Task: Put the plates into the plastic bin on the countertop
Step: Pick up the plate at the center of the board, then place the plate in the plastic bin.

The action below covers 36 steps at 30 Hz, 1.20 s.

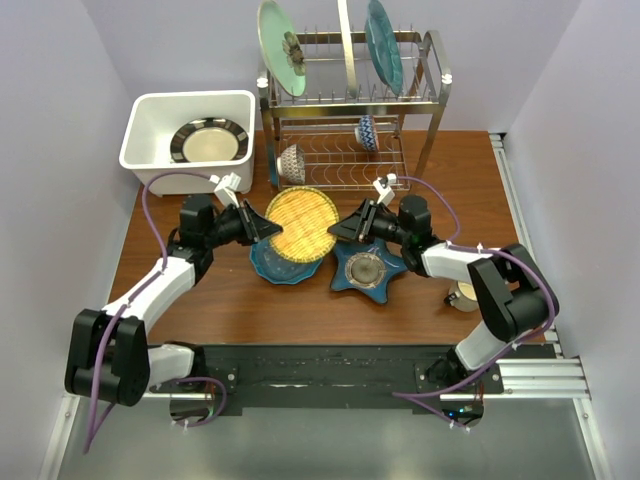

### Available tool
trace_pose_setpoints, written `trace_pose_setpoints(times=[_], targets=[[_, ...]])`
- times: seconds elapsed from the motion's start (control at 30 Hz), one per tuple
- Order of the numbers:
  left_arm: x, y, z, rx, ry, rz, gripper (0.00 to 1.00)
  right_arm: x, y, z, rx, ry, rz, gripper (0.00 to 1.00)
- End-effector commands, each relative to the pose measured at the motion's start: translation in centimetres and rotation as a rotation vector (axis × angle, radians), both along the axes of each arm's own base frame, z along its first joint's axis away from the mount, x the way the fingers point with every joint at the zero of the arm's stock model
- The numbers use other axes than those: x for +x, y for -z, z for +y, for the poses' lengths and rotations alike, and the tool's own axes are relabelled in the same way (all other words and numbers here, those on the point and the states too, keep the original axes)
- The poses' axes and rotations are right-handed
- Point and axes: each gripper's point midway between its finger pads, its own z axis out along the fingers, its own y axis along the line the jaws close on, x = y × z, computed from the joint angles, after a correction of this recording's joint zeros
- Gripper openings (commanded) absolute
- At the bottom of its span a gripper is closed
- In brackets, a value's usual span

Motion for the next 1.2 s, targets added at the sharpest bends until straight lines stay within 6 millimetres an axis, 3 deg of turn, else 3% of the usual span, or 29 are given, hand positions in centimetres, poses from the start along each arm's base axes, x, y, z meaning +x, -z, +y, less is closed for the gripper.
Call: trace_pose_setpoints(times=[0.0, 0.07, 0.17, 0.63, 0.8, 1.17], targets=[[0.4, -0.4, 0.5, 0.041, -0.021, -0.069, 0.0, -0.1, -2.0, 0.2, 0.039, -0.001, -0.059, 0.53], [0.5, -0.5, 0.6, 0.042, -0.03, -0.069, 0.0, 0.1, -1.7, -0.1, 0.01, 0.026, -0.065, 0.63], [0.6, -0.9, 0.8, 0.045, -0.045, -0.08, 0.0, 0.4, -0.9, -0.9, -0.059, 0.065, -0.059, 0.7], [1.9, -3.0, 2.2, 0.073, -0.112, -0.115, 0.0, 0.2, 0.0, -2.8, -0.199, 0.131, -0.065, 0.74], [3.2, -4.9, 3.9, 0.088, -0.157, -0.143, 0.0, -0.1, 0.3, -3.1, -0.217, 0.131, -0.063, 0.74], [6.8, -9.8, 9.9, 0.13, -0.305, -0.173, 0.0, -0.4, 1.5, -3.4, -0.249, 0.122, -0.049, 0.74]])
